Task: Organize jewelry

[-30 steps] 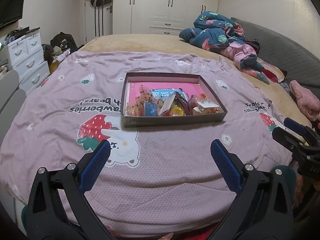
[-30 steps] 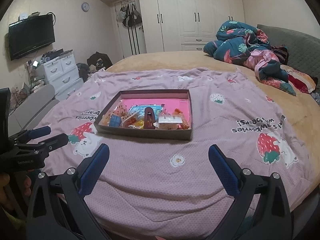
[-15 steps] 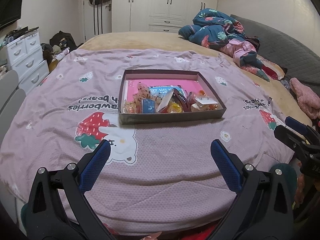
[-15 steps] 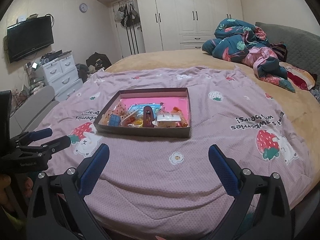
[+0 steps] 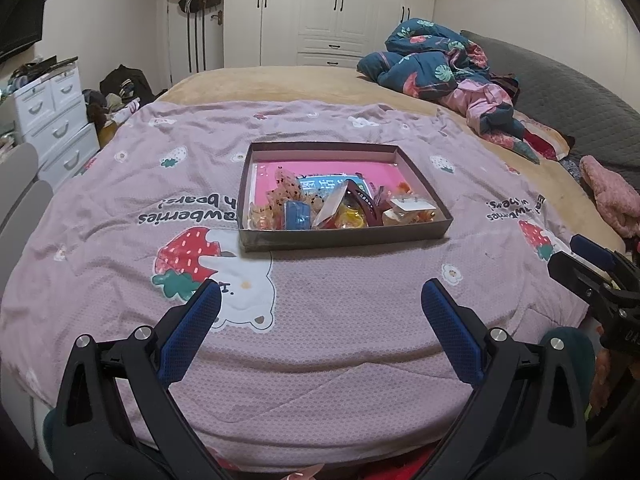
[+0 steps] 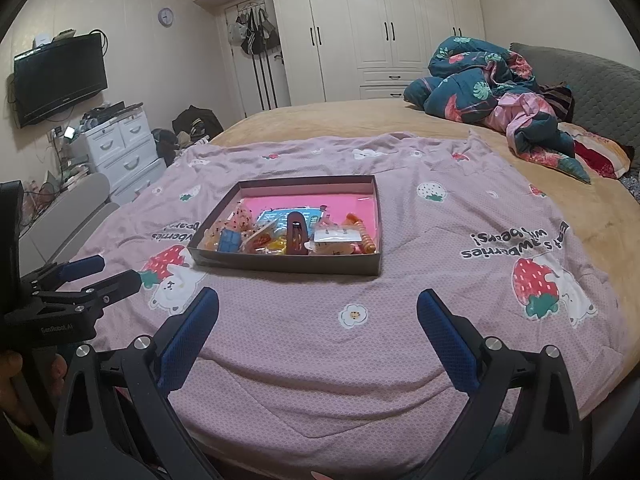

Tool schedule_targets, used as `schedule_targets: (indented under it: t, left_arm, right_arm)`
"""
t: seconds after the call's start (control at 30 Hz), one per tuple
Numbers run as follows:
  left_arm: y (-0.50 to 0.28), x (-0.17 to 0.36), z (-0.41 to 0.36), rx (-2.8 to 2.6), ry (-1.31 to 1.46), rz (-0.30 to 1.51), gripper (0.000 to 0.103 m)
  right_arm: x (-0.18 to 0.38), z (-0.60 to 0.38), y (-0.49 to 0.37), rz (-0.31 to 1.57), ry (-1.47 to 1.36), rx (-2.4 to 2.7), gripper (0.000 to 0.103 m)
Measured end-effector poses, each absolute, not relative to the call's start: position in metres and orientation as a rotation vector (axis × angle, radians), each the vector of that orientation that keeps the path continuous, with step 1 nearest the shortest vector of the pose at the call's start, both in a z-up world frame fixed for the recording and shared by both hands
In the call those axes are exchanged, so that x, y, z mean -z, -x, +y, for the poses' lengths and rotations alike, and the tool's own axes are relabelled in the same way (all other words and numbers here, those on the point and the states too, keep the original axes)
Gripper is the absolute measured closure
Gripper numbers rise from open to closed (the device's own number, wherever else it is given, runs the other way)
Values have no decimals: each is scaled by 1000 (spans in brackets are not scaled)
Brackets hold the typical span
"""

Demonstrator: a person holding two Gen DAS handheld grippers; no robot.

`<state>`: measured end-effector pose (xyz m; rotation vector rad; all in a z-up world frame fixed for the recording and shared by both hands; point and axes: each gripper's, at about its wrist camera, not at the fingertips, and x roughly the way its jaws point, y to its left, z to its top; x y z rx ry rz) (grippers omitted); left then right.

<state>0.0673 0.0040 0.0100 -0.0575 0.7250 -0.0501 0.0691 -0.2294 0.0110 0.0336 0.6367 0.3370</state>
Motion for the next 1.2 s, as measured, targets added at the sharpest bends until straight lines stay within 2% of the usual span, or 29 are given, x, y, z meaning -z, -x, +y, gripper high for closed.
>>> schedule_targets:
  t: [1.2]
  left_arm:
    - [-69, -11, 3, 50, 63, 732, 9]
  right_arm:
    - [-5, -223, -72, 660, -23, -347, 4]
